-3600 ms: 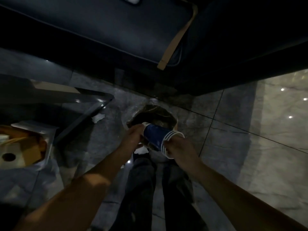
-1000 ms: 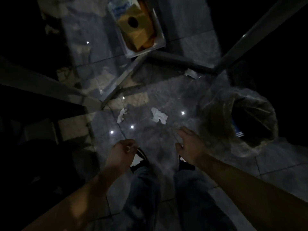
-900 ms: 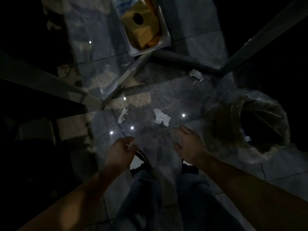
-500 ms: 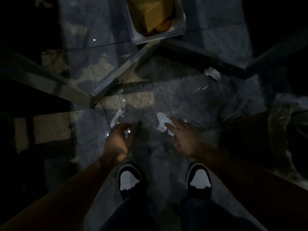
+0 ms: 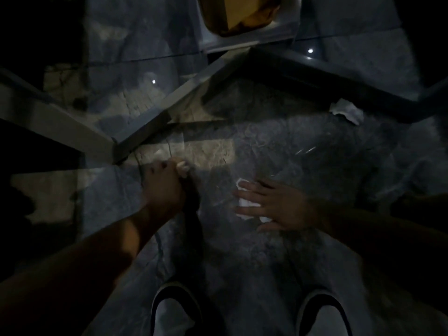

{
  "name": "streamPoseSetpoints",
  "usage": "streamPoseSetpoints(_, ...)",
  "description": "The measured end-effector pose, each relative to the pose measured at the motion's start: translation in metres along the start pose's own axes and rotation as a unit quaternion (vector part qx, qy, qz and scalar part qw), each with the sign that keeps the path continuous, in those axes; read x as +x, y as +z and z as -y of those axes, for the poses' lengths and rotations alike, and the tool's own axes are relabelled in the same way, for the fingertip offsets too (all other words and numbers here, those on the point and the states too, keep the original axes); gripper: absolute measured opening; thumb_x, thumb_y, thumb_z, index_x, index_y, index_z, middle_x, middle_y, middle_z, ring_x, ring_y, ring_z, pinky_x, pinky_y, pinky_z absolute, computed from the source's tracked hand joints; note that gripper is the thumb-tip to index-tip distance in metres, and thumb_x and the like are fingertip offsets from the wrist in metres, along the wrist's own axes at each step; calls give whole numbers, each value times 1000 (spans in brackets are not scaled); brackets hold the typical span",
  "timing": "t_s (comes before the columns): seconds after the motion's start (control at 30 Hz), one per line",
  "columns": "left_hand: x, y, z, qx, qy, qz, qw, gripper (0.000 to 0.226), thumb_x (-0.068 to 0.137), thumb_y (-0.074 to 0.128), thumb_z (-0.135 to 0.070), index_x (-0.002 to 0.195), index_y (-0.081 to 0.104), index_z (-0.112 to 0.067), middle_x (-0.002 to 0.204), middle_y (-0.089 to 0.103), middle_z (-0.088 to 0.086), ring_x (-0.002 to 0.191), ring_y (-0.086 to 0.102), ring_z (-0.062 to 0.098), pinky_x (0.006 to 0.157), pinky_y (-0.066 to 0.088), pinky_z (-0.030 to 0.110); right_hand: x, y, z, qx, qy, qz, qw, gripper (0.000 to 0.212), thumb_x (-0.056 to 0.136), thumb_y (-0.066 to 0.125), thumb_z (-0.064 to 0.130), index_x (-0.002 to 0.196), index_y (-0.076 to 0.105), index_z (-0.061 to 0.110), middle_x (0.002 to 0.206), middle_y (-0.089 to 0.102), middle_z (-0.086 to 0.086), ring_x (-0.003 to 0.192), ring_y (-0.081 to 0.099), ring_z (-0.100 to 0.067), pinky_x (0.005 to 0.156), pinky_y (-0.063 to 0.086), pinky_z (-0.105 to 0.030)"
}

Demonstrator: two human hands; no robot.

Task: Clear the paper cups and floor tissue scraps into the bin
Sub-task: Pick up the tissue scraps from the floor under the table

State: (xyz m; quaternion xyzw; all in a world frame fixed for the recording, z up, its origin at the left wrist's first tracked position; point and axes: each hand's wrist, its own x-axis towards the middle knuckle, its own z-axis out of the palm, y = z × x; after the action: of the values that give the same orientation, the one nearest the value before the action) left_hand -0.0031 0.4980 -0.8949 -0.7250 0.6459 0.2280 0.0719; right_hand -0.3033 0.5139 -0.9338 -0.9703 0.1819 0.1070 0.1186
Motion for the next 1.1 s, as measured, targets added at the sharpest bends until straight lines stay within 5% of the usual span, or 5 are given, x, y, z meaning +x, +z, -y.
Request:
streamPoseSetpoints(0.2, 22, -16, -31, -6, 154, -21, 988, 11, 89, 61, -21, 99, 62, -16, 107, 55, 3, 95, 54, 21, 75, 35, 29, 11, -22, -28, -38, -81, -86, 992, 32, 96, 43, 36, 109, 66, 17, 120, 67, -14, 110, 65, -30, 90, 55, -43)
streamPoseSetpoints(0.47, 61, -82, -81, -60, 174, 24, 983, 14, 88, 58, -8, 86, 68, -17, 90, 68, 6, 88, 65, 27, 79, 54, 40, -6, -119, -90, -60, 13, -99, 993, 32, 94, 47, 45, 87, 58, 16, 93, 60, -10, 81, 61, -28, 63, 52, -35)
streamPoseSetpoints(0.67, 50, -74, -90, -45, 252, 49, 965, 32, 86, 54, -1, 63, 53, -23, 74, 60, 5, 71, 56, 19, 65, 39, 27, -43, -113, -85, -73, 111, -42, 990, 37, 91, 44, 42, 71, 61, 16, 82, 59, -8, 66, 65, -28, 51, 48, -30)
streamPoseSetpoints(0.97, 51, -64, -91, -6, 313, 1, 950, 46, 86, 30, -39, 74, 56, -3, 73, 58, 16, 67, 55, 33, 65, 41, 38, -73, -115, -93, -52, 245, 60, 966, 22, 89, 51, 30, 95, 64, 14, 101, 68, -13, 88, 66, -34, 64, 37, -30)
streamPoseSetpoints(1.1, 43, -57, -94, 23, 309, -14, 951, 50, 97, 29, -38, 95, 61, 0, 94, 60, 14, 92, 58, 30, 72, 28, 26, -89, -107, -104, -21, 305, 51, 951, 30, 92, 48, 34, 116, 57, 18, 120, 60, -9, 98, 63, -32, 77, 47, -37)
